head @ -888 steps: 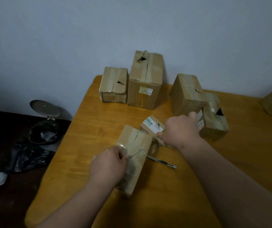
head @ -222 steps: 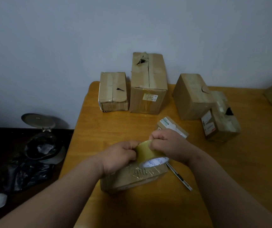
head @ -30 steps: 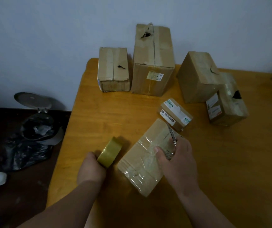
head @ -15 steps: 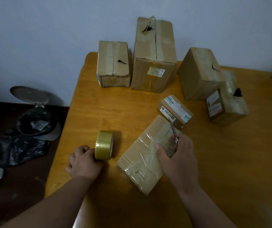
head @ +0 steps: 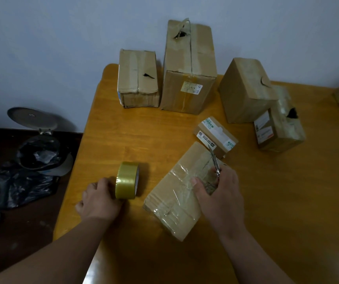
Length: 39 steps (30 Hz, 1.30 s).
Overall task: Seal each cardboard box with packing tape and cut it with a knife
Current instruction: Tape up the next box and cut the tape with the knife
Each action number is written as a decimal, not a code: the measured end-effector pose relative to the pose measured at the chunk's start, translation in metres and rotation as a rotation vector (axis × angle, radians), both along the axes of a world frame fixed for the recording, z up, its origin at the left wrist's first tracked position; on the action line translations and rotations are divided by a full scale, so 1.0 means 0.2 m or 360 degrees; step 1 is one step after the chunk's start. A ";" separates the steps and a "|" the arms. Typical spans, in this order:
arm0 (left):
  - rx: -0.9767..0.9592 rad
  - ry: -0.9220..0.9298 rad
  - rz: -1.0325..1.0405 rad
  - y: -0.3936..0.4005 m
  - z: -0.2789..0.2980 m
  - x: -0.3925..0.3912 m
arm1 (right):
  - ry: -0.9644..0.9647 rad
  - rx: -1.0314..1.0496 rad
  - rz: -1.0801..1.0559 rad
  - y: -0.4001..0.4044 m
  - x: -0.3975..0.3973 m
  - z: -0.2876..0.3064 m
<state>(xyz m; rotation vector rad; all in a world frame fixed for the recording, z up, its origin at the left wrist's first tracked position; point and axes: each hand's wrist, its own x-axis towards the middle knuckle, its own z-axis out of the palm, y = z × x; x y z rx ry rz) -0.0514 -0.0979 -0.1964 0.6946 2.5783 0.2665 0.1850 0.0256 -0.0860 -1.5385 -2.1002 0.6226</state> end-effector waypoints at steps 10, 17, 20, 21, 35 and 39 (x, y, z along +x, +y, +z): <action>0.0311 -0.0350 0.0128 -0.06 0.07 -0.15 | 0.0019 -0.0158 0.0043 0.01 0.02 0.00; 0.0906 0.0336 -0.0053 0.16 0.50 0.14 | 0.0068 -0.0224 0.0082 0.04 0.03 0.04; 0.0595 -0.0073 -0.0577 0.27 0.57 0.40 | 0.0060 -0.0239 0.0114 0.04 0.05 0.04; 0.0451 -0.0123 -0.0719 0.30 0.57 0.45 | 0.0079 -0.0260 0.0125 0.05 0.05 0.05; 0.0620 -0.1498 0.0008 0.36 0.65 0.44 | 0.0113 -0.1235 -0.0511 0.14 0.29 -0.14; 0.0587 -0.1338 -0.0115 0.36 0.65 0.50 | 0.0159 -0.1108 -0.0434 0.15 0.27 -0.19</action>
